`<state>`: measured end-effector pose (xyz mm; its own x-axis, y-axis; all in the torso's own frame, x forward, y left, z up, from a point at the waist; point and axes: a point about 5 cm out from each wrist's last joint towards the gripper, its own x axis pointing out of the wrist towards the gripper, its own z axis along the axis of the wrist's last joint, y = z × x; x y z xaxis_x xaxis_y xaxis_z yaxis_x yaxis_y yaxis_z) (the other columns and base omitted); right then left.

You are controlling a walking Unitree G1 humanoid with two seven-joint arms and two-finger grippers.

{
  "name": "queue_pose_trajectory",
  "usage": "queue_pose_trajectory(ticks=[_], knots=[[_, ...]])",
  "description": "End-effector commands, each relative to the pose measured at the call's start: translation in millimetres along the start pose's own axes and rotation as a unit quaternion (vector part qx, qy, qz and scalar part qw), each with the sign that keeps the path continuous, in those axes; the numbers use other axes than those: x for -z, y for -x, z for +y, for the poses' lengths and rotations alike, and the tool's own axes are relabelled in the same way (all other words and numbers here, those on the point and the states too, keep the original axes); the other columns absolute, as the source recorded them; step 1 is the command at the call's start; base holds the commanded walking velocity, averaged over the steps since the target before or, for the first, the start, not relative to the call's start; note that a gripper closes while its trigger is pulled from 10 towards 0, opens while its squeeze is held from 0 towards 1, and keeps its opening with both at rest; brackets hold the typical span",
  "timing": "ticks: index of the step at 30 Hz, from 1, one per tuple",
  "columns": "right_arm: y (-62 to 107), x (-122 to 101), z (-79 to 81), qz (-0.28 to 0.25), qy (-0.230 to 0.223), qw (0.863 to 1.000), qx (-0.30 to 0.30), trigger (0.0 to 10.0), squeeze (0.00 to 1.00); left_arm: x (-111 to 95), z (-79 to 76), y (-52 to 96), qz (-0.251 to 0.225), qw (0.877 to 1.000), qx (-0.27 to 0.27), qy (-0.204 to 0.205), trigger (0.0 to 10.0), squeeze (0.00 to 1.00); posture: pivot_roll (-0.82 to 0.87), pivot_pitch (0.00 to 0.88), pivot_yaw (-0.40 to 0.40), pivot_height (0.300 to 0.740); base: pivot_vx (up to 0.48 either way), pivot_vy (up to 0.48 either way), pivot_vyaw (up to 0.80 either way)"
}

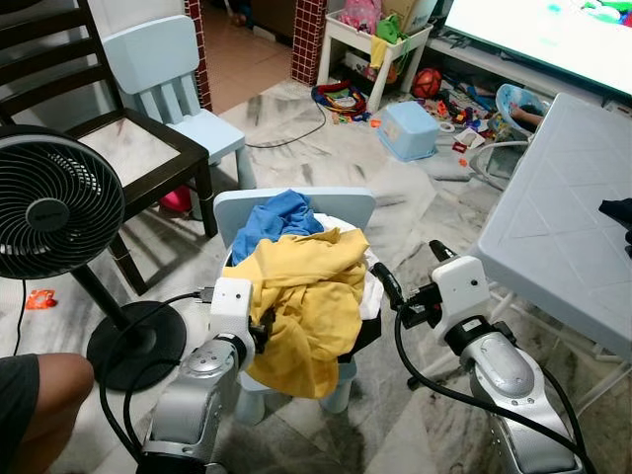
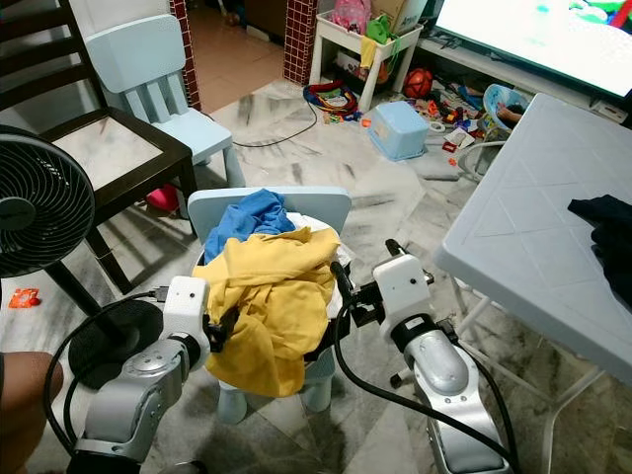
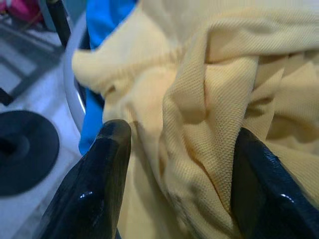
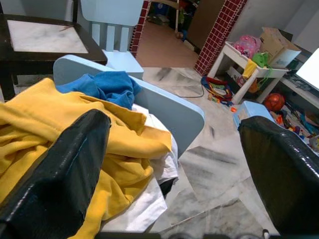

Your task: Hang hanger

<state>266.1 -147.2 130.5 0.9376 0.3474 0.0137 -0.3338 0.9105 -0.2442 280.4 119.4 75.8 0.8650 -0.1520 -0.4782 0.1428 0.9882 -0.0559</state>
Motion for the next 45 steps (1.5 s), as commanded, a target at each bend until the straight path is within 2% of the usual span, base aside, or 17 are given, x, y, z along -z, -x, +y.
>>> queue_pose_trajectory(ticks=[1, 6, 7, 8, 14, 18, 20, 22, 23, 24, 28, 32, 33, 43, 44, 45], knots=[[3.0, 2.1, -2.8, 0.005, 0.006, 1.000, 0.003, 10.0, 0.00, -9.0, 3.3, -1.2, -0.009, 1.000, -0.009, 0.010, 10.0, 0.00, -0.03, 0.131, -0.139, 0.740, 0.000, 0.000, 0.00], [1.9, 1.0, -3.0, 0.003, 0.009, 1.000, 0.003, 10.0, 0.00, -30.0, 10.3, -2.7, -0.042, 0.998, -0.004, 0.056, 10.0, 0.00, -0.03, 0.131, -0.142, 0.740, 0.000, 0.000, 0.00], [1.9, 1.0, -3.0, 0.003, 0.009, 1.000, 0.003, 10.0, 0.00, -30.0, 10.3, -2.7, -0.042, 0.998, -0.004, 0.056, 10.0, 0.00, -0.03, 0.131, -0.142, 0.740, 0.000, 0.000, 0.00], [2.0, 1.2, -2.6, 0.003, 0.009, 1.000, 0.002, 10.0, 0.00, -28.9, 8.1, -2.4, -0.038, 0.997, 0.009, 0.074, 10.0, 0.00, -0.03, 0.131, -0.142, 0.740, 0.000, 0.000, 0.00], [2.0, 1.2, -2.2, 0.004, 0.010, 1.000, 0.000, 10.0, 0.00, -13.0, -0.1, 2.6, -0.014, 0.995, 0.028, 0.094, 10.0, 0.00, -0.02, 0.133, -0.146, 0.740, 0.000, 0.000, 0.00], [1.9, 1.1, -1.9, 0.003, 0.010, 1.000, -0.001, 10.0, 0.00, -14.4, 0.5, 2.5, -0.024, 0.992, 0.020, 0.119, 10.0, 0.00, -0.02, 0.132, -0.147, 0.740, 0.000, 0.000, 0.00], [2.5, 1.5, -2.3, 0.004, 0.011, 1.000, -0.001, 10.0, 0.00, -26.9, 6.4, 4.2, -0.066, 0.988, 0.003, 0.143, 10.0, 0.00, -0.03, 0.133, -0.150, 0.740, 0.000, 0.000, 0.00], [3.1, 2.4, -3.1, 0.005, 0.012, 1.000, -0.001, 10.0, 0.00, -42.7, 11.1, 10.0, -0.122, 0.985, -0.004, 0.123, 10.0, 0.00, -0.02, 0.135, -0.151, 0.740, 0.000, 0.000, 0.00], [3.1, 2.4, -3.1, 0.005, 0.012, 1.000, -0.001, 10.0, 0.00, -42.7, 11.1, 10.0, -0.122, 0.985, -0.004, 0.123, 10.0, 0.00, -0.02, 0.135, -0.151, 0.740, 0.000, 0.000, 0.00], [3.3, 2.9, -3.2, 0.006, 0.012, 1.000, -0.001, 10.0, 0.00, -54.3, 8.0, 16.8, -0.174, 0.977, 0.011, 0.122, 10.0, 0.00, -0.02, 0.135, -0.151, 0.740, 0.000, 0.000, 0.00], [2.5, 2.8, -2.1, 0.006, 0.012, 1.000, -0.002, 10.0, 0.00, -50.6, 3.4, 19.4, -0.172, 0.976, 0.016, 0.133, 10.0, 0.00, -0.02, 0.136, -0.150, 0.740, 0.000, 0.000, 0.00], [1.9, 2.2, -0.8, 0.005, 0.011, 1.000, -0.003, 10.0, 0.00, -37.1, -4.3, 17.4, -0.140, 0.980, 0.026, 0.141, 10.0, 0.00, -0.02, 0.134, -0.152, 0.740, 0.000, 0.000, 0.00], [2.3, 2.4, -1.0, 0.005, 0.012, 1.000, -0.004, 10.0, 0.00, -31.2, -7.4, 15.0, -0.126, 0.978, 0.032, 0.166, 10.0, 1.00, -0.02, 0.135, -0.151, 0.740, 0.000, 0.000, 0.00], [2.9, 3.0, -2.3, 0.007, 0.016, 1.000, -0.004, 10.0, 0.00, -9.7, -1.7, 7.2, -0.078, 0.976, 0.014, 0.201, 10.0, 1.00, -0.03, 0.134, -0.149, 0.740, 0.000, 0.000, 0.00], [2.9, 2.9, -1.9, 0.007, 0.016, 1.000, -0.004, 10.0, 0.00, -7.0, -1.4, 6.4, -0.073, 0.976, 0.020, 0.206, 10.0, 0.93, -0.03, 0.134, -0.149, 0.740, 0.000, 0.000, 0.00], [2.9, 2.9, -1.5, 0.007, 0.016, 1.000, -0.004, 10.0, 0.00, -5.5, -2.1, 5.8, -0.068, 0.976, 0.027, 0.207, 10.0, 0.43, -0.03, 0.136, -0.149, 0.740, 0.000, 0.000, 0.00]])
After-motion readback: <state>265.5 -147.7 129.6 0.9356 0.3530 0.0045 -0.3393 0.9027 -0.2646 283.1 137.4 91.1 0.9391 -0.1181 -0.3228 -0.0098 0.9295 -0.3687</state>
